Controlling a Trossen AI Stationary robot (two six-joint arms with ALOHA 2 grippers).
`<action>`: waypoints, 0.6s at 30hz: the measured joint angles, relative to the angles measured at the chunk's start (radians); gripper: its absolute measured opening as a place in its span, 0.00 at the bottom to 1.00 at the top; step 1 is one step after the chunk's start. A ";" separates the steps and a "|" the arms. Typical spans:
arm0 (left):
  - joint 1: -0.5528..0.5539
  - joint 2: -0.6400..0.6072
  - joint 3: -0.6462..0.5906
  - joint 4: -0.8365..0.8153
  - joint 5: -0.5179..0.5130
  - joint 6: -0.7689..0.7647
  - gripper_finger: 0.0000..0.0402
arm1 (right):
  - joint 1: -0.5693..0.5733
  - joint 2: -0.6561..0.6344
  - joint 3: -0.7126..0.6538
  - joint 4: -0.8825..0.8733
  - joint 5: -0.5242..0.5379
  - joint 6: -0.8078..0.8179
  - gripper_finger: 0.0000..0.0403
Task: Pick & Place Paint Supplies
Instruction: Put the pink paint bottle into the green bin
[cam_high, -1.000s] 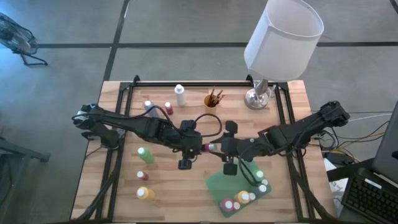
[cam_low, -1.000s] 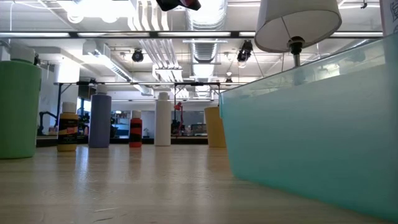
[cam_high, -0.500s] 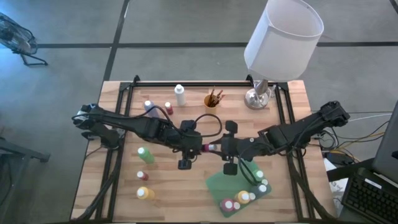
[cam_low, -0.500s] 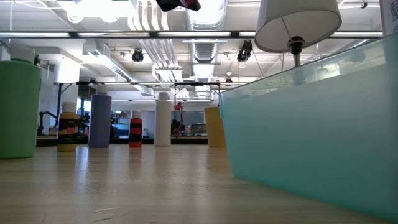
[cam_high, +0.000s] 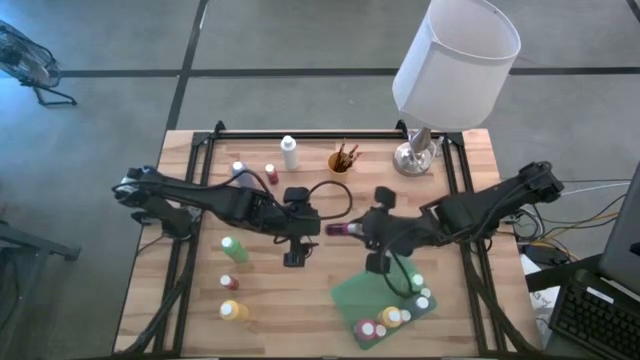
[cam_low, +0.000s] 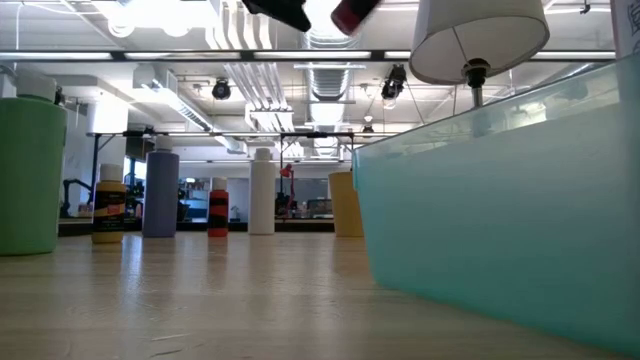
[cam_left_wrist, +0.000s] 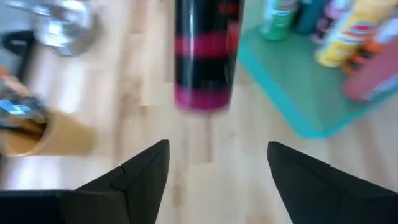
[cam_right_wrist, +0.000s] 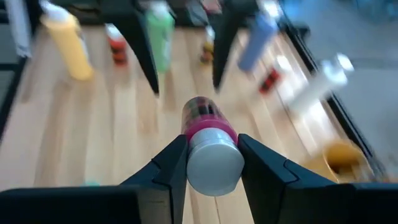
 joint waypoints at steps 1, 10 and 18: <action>-0.004 -0.009 -0.012 0.004 -0.032 0.001 0.69 | 0.000 0.000 0.025 -0.066 0.001 0.045 0.28; -0.006 -0.144 -0.353 0.385 -0.048 0.063 0.65 | 0.044 0.001 0.162 -0.538 -0.093 0.453 0.28; -0.004 -0.252 -0.639 0.873 -0.014 0.076 0.63 | 0.127 0.001 0.122 -0.596 -0.159 0.683 0.28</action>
